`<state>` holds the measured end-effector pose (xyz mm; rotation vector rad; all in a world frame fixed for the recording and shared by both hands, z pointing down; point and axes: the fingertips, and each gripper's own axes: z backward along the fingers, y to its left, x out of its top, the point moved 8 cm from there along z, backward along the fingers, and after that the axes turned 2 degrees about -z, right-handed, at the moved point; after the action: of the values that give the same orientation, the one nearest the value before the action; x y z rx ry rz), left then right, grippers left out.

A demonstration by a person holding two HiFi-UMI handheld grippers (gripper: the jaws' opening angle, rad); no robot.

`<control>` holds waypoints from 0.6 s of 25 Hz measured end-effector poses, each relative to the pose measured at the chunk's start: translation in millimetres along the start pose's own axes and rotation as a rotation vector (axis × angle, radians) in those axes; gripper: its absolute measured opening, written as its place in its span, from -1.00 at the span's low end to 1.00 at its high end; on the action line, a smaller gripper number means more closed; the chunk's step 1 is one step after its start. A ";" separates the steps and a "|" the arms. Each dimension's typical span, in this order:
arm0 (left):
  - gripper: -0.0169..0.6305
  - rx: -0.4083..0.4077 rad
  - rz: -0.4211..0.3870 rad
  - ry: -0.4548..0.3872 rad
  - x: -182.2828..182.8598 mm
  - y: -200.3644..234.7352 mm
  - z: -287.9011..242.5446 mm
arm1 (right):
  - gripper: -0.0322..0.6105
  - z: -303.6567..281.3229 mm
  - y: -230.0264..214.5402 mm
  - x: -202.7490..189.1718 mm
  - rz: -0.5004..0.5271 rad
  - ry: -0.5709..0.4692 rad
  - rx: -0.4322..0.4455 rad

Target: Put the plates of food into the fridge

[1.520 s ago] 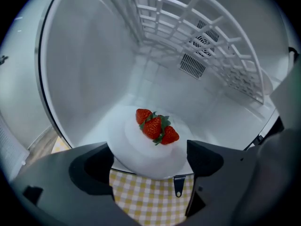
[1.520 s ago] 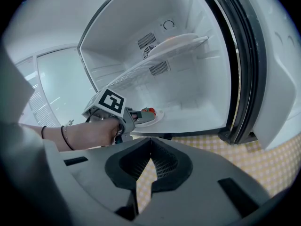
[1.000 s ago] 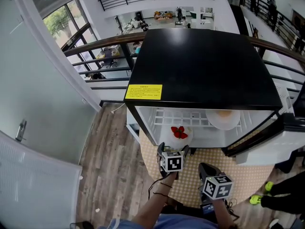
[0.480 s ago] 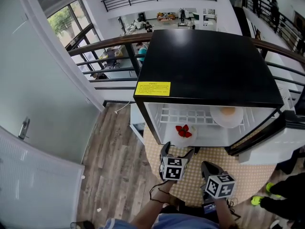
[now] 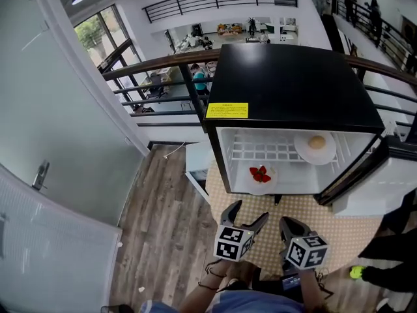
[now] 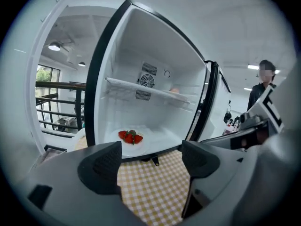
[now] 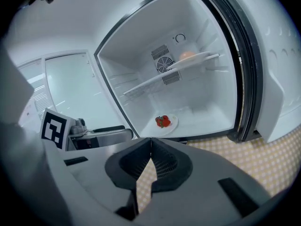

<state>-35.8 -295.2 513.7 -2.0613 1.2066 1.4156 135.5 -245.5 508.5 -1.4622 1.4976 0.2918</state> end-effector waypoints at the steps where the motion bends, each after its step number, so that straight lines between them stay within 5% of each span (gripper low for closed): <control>1: 0.30 -0.008 0.002 -0.005 -0.6 -2.3 9.1 | -0.85 2.3 5.1 -1.2 0.005 -0.006 0.005; 7: -0.36 -0.033 0.042 -0.079 -5.6 -14.2 68.7 | -0.85 17.5 38.3 -13.2 0.024 -0.037 0.026; 15: -0.56 -0.077 0.074 -0.134 -14.5 -19.0 140.8 | -0.85 42.3 88.6 -38.2 0.066 -0.079 0.060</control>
<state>-103.6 -180.3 462.8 -1.9539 1.2018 1.6306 70.6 -168.6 477.2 -1.3407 1.4809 0.3379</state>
